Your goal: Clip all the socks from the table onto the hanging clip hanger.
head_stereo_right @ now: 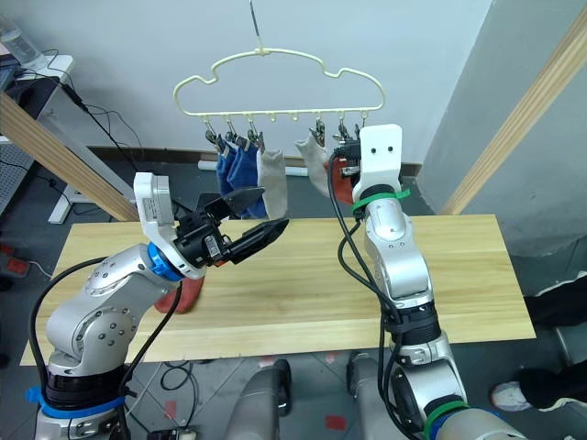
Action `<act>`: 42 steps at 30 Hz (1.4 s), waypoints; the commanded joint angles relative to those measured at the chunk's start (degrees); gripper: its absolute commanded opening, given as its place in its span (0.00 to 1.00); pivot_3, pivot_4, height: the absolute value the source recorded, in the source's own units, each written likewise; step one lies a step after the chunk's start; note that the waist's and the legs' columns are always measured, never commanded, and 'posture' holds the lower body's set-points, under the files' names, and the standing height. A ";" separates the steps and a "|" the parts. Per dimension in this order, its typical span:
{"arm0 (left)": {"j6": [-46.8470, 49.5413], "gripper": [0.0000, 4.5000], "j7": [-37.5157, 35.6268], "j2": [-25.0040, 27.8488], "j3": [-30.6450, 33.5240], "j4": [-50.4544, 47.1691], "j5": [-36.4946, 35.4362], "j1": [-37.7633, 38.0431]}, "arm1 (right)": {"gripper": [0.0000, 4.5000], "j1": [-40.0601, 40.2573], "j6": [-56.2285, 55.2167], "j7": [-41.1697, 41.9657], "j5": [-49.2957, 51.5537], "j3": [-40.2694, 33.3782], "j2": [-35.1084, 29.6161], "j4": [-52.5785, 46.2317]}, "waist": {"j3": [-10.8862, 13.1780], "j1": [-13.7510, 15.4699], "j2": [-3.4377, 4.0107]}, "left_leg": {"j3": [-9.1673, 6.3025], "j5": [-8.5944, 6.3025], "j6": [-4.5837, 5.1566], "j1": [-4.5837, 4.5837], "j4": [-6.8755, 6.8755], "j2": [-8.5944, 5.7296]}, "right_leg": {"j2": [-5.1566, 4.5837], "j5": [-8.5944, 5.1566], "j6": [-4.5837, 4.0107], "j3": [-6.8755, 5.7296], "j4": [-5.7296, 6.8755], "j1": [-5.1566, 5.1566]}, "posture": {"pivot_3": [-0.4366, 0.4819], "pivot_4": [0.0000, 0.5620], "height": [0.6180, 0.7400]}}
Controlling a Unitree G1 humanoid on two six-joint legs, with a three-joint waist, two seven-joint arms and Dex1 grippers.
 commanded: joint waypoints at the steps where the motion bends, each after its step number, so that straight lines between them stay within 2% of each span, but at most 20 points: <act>1: -1.39 1.00 -0.06 -0.14 0.52 -2.79 -0.15 0.49 | 0.44 -2.00 -1.94 -0.99 -0.78 -0.60 0.75 -0.70 | 0.00 0.00 0.00 | 0.00 0.00 0.00 0.00 0.02 0.00 | 0.00 0.00 0.00 0.00 0.01 0.00 | 0.47 0.58 1.00; 17: -2.31 1.00 0.18 -0.65 -0.12 -2.60 0.82 0.63 | 0.44 -4.63 -3.11 -1.22 0.19 -2.48 4.97 2.65 | 0.00 0.34 0.00 | -0.03 -0.01 0.01 -0.03 0.17 0.01 | 0.00 0.03 -0.04 -0.01 0.07 0.03 | 0.47 0.58 1.00; 42: -2.58 1.00 1.65 -1.04 -1.24 -3.31 1.95 0.61 | 0.44 -8.66 -5.67 -2.01 0.28 -3.56 5.83 8.86 | 0.00 0.81 0.00 | -0.04 -0.01 0.01 -0.04 0.22 0.01 | 0.01 0.04 -0.05 -0.03 0.08 0.03 | 0.48 0.57 1.00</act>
